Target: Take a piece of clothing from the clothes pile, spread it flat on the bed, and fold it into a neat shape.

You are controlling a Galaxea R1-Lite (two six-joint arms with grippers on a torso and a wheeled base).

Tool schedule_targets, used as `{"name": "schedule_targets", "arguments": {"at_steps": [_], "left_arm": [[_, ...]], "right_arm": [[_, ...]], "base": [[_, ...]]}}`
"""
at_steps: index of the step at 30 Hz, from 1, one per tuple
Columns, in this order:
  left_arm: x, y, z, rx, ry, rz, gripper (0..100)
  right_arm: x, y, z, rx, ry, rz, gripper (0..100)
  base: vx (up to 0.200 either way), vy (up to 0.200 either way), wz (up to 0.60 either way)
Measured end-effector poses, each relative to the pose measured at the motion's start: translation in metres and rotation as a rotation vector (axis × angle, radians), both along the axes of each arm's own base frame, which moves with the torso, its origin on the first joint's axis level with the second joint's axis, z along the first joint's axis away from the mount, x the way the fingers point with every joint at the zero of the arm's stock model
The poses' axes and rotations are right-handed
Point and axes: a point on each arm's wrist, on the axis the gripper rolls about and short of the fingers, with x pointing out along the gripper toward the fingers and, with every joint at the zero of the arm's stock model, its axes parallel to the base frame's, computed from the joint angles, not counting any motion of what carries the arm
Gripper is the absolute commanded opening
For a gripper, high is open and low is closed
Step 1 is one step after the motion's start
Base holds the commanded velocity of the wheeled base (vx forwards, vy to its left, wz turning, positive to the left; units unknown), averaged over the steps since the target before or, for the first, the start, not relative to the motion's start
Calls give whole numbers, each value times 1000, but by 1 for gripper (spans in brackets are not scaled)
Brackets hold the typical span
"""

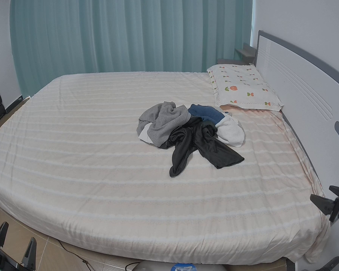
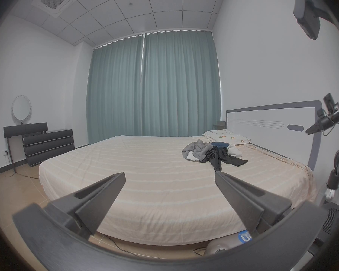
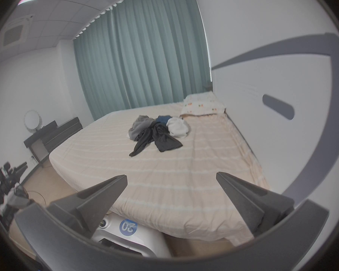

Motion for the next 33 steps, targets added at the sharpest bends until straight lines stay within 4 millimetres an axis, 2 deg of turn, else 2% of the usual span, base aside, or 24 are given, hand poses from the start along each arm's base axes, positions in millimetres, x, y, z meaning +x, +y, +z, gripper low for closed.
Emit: {"name": "schedule_targets", "arguments": {"at_steps": [2,8,17,22,25,30,33], "left_arm": [[0,0,0,0,0,0,100],[0,0,0,0,0,0,100],[0,0,0,0,0,0,100],[0,0,0,0,0,0,100],[0,0,0,0,0,0,100],[0,0,0,0,0,0,100],[0,0,0,0,0,0,100]], "right_arm": [[16,2,1,20,34,-9,100],[82,11,-1,91,134,-65,100],[200,34,-26,164,199,-182,100],[270,49,-50,215,184,-249,100],[303,61,-69,254,191,-280,100],[342,78,-97,315,220,-324,100],[359,86,-113,344,245,-347,100]], "base": [[0,0,0],[0,0,0],[0,0,0],[0,0,0],[0,0,0],[0,0,0],[0,0,0]]}}
